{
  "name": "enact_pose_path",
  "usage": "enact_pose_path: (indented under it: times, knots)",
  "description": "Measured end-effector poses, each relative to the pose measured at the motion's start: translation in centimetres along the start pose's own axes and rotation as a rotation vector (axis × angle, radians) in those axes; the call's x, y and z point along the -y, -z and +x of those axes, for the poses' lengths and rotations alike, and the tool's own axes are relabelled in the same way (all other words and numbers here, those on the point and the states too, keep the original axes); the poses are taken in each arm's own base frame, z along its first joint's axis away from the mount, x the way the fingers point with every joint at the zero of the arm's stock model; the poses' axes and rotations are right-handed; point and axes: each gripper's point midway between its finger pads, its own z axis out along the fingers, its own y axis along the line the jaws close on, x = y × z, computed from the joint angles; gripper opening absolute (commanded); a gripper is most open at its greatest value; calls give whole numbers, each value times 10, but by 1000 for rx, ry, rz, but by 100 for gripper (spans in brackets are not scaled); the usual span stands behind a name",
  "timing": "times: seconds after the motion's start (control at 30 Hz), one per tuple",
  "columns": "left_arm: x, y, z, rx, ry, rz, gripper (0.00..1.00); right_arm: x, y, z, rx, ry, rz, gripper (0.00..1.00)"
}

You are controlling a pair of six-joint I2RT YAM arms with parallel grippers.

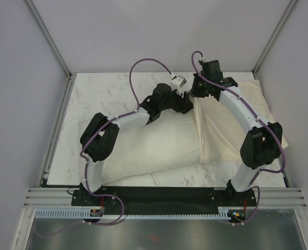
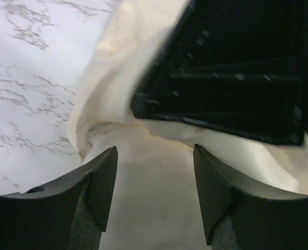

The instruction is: Put the pillow into the pillowcase

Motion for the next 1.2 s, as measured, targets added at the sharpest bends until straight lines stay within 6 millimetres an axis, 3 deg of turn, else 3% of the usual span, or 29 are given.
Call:
enact_pose_path:
  times: [0.17, 0.23, 0.3, 0.37, 0.4, 0.43, 0.7, 0.8, 1.0, 1.1, 1.2]
  knots:
    - [-26, -19, -9, 48, -7, -102, 57, -9, 0, 3, -19, -32, -45, 14]
    - [-34, -25, -10, 56, -6, -125, 47, -10, 0, 1, -11, -39, -51, 18]
    - [-41, -30, -11, 62, -3, -150, 36, -11, -1, -3, 7, -48, -56, 28]
    - [-50, -34, -8, 63, 9, -177, 13, -11, 1, -6, 30, -55, -61, 37]
    - [-54, -35, -7, 65, 22, -193, 6, -11, 3, -5, 35, -54, -61, 48]
    - [-61, -35, -7, 70, 35, -210, 2, -12, 8, -1, 32, -59, -67, 52]
    - [-125, -20, -24, 99, 140, -313, 2, -19, 49, 21, 48, 33, -80, 77]
    - [-142, -22, -30, 94, 149, -338, 2, -41, 67, 30, 58, 129, -113, 84]
    - [-148, -23, -14, 31, 166, -357, 2, -115, 90, 76, 6, 359, -242, 92]
    - [-150, -23, -2, -18, 175, -371, 2, -127, 93, 95, -11, 398, -244, 92]
    - [-156, -20, 8, -61, 192, -387, 2, -112, 91, 118, -34, 367, -208, 92]
